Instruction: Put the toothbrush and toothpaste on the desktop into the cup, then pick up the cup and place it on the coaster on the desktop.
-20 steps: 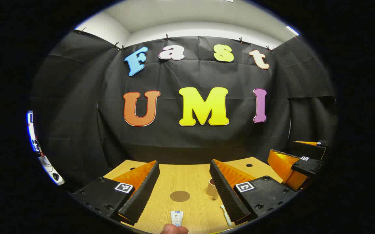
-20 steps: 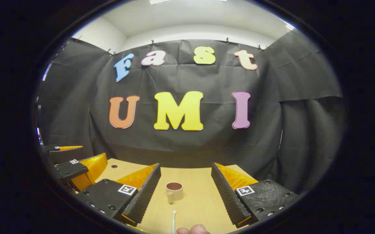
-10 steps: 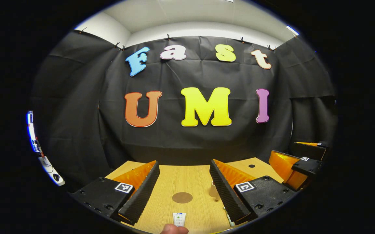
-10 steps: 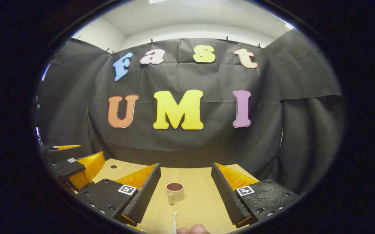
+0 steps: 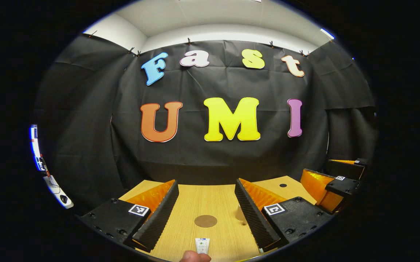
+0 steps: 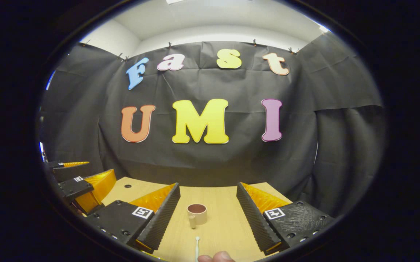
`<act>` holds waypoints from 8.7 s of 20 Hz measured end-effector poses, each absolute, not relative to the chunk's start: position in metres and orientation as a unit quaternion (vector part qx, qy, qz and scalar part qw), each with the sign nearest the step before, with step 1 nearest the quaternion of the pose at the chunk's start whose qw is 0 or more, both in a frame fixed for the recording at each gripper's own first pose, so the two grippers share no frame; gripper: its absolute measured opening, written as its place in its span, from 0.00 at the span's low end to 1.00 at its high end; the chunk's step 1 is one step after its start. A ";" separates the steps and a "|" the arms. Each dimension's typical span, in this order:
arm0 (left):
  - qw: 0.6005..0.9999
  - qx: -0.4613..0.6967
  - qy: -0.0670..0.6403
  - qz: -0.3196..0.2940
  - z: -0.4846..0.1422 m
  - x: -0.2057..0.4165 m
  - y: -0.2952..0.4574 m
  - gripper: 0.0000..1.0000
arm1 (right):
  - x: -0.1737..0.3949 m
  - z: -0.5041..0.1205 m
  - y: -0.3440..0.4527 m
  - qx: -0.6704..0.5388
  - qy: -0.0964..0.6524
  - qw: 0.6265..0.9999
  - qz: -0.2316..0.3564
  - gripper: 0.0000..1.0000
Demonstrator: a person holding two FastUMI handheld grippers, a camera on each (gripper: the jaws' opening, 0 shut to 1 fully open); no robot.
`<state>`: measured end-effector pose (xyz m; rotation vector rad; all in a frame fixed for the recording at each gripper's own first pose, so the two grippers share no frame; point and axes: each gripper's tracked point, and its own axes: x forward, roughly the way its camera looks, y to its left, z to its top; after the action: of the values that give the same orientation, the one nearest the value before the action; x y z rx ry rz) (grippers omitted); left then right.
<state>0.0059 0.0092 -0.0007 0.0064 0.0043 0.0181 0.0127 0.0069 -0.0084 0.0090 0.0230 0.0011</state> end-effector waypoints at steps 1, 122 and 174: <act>1.000 0.003 0.003 0.010 0.000 0.006 0.010 0.98 | 0.013 -0.010 0.008 0.004 0.013 1.000 0.002 0.95; 0.957 -0.006 0.291 -0.013 -0.234 -0.005 0.003 0.36 | 0.060 -0.180 0.032 0.033 0.276 0.960 0.043 0.00; 0.996 -0.044 0.073 -0.038 -0.143 0.225 -0.113 0.35 | 0.189 -0.133 -0.080 0.027 0.195 0.980 0.011 0.54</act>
<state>0.2254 -0.1134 -0.1431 -0.0874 0.1460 -0.0768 0.1891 -0.0801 -0.1330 0.0535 0.3935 0.0220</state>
